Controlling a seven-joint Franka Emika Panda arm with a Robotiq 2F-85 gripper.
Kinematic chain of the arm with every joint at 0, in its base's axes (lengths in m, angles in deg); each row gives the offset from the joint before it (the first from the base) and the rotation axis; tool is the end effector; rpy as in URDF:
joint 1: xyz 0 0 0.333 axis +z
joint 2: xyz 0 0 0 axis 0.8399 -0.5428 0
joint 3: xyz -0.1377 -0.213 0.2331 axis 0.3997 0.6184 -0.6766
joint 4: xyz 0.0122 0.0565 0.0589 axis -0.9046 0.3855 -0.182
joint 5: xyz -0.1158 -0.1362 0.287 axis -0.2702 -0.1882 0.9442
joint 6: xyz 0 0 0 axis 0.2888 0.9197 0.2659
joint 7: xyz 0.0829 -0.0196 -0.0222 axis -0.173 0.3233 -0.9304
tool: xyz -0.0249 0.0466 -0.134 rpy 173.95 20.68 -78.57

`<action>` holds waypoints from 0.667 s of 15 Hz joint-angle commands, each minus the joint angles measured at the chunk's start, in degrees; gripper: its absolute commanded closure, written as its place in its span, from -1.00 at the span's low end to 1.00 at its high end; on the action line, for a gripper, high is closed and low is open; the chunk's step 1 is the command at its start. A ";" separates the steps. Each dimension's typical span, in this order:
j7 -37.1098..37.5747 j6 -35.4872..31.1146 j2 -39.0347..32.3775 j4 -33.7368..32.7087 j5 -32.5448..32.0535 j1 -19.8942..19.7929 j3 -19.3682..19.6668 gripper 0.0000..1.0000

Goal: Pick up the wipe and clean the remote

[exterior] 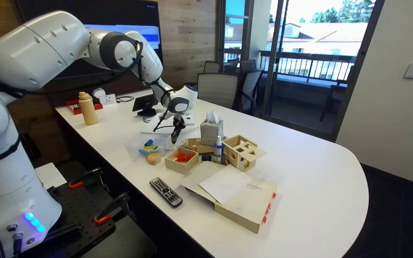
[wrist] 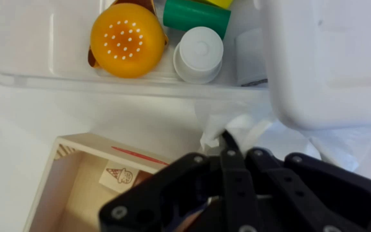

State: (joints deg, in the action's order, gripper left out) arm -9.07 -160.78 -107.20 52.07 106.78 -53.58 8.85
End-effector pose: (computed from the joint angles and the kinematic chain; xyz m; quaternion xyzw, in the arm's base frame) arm 0.6666 0.1093 0.0764 -0.8493 0.4997 0.1403 0.0960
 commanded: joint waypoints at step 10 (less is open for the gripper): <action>-1.08 9.51 3.07 -6.84 1.45 -0.17 -0.57 -0.58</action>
State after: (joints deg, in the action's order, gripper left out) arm -9.00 -154.95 -108.59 44.34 106.87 -53.52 8.74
